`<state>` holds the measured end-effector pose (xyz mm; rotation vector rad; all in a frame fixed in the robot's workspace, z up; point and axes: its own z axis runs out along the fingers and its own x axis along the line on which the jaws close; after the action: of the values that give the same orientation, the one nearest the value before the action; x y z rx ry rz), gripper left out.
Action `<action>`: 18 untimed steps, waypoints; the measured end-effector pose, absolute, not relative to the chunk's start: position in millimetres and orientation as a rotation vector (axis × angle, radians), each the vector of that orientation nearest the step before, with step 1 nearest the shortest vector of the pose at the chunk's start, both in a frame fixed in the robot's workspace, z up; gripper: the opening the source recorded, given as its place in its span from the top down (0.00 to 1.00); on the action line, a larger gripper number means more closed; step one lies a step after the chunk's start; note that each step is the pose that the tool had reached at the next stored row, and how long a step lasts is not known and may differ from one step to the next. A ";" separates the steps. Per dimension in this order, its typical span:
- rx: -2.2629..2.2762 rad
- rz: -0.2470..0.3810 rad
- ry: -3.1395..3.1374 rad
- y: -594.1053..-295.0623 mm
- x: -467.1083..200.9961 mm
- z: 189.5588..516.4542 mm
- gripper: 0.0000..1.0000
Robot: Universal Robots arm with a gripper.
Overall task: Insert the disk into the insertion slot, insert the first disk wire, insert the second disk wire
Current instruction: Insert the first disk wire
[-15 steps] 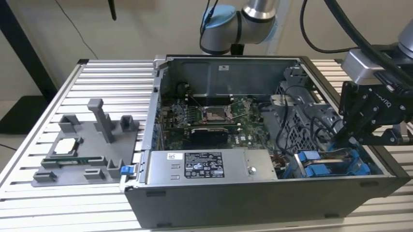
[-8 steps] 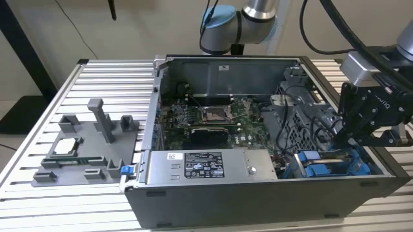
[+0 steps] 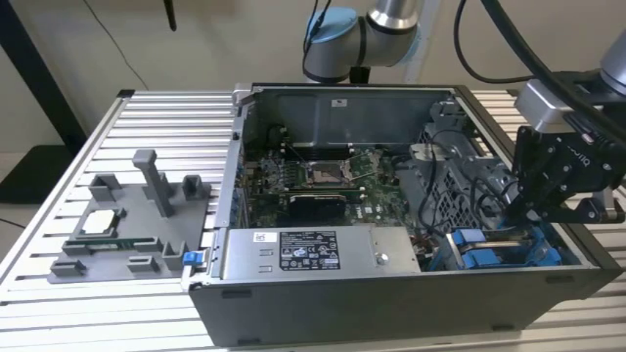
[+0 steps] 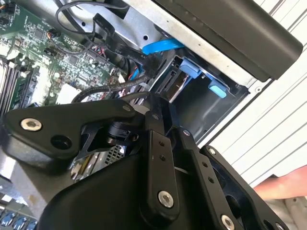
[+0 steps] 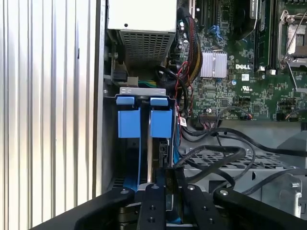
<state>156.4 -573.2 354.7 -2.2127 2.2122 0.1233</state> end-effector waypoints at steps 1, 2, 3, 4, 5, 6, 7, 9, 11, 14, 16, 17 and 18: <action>-2.213 0.123 2.212 -573.2 156.4 354.0 1.00; -2.213 0.123 2.212 -573.2 156.4 353.1 1.00; -2.212 0.124 2.212 -573.2 156.6 352.3 1.00; -2.212 0.125 2.211 -573.4 157.3 352.1 1.00; -2.212 0.126 2.211 -573.4 158.4 351.7 1.00; -2.211 0.128 2.210 -573.4 159.7 351.6 1.00; -2.209 0.131 2.208 -573.4 160.8 351.5 1.00; -2.209 0.131 2.208 -573.8 161.8 350.9 1.00; -2.209 0.131 2.208 -574.1 161.8 349.9 1.00; -2.209 0.130 2.208 -574.2 162.4 347.8 1.00; -2.208 0.128 2.207 -574.2 162.8 346.1 1.00; -2.207 0.127 2.206 -574.2 163.0 345.2 1.00; -2.207 0.125 2.206 -574.2 163.2 344.3 1.00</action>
<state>163.2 -574.2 344.3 -2.2069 2.2057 0.1252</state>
